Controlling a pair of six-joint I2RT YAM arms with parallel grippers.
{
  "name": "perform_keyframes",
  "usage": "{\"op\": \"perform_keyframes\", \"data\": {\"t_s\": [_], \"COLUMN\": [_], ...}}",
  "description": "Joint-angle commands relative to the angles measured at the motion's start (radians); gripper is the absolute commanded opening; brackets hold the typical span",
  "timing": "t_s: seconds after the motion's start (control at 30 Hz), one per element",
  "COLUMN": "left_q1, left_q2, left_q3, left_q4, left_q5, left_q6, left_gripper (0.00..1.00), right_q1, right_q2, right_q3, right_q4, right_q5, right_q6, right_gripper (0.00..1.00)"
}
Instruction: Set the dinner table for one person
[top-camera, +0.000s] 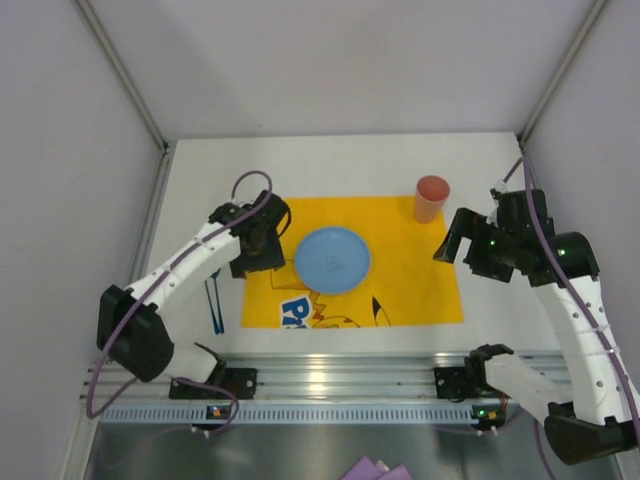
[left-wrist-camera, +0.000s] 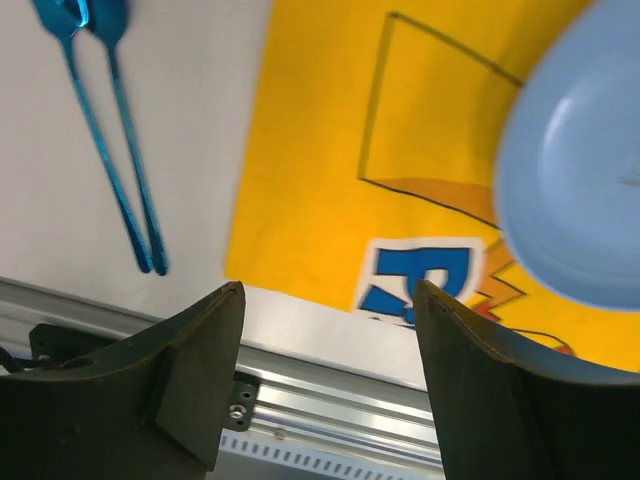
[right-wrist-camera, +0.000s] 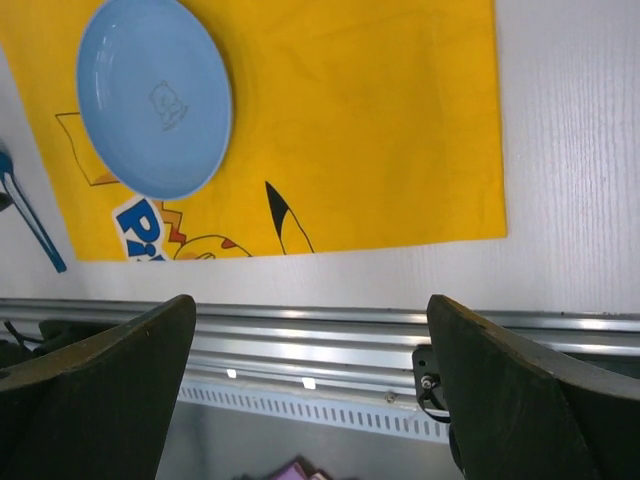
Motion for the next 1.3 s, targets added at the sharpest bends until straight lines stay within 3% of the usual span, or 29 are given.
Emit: {"op": "perform_keyframes", "data": {"t_s": [0.0,0.23,0.5,0.83,1.17,1.27], "left_q1": [0.133,0.31,0.525,0.6,0.757,0.757], "left_q2": [-0.088,-0.022,0.034,0.111,0.217,0.264], "left_q3": [-0.173,-0.247,-0.276,-0.333,-0.327,-0.316], "left_q4": [0.136,0.252,0.391,0.485,0.516,0.528], "left_q5": [0.037,0.017,0.155,0.204,0.274,0.288], "left_q6": [0.128,0.291,0.434,0.463,0.508,0.522], "left_gripper": [0.73,0.69,0.62,0.63,0.62,0.54], "right_q1": [0.012,0.035,0.035,0.037,0.039,0.039], "right_q2": [0.002,0.097,0.178,0.241,0.285,0.298], "right_q3": [0.081,0.143,0.153,0.149,0.208,0.215], "right_q4": [-0.038,-0.058,-0.041,-0.043,-0.063,-0.061], "right_q5": [0.003,0.058,0.082,0.107,0.182,0.199], "right_q6": [-0.019,-0.055,-0.067,-0.081,-0.099,-0.099], "right_gripper": [1.0,1.0,1.0,1.0,1.0,1.0]}}
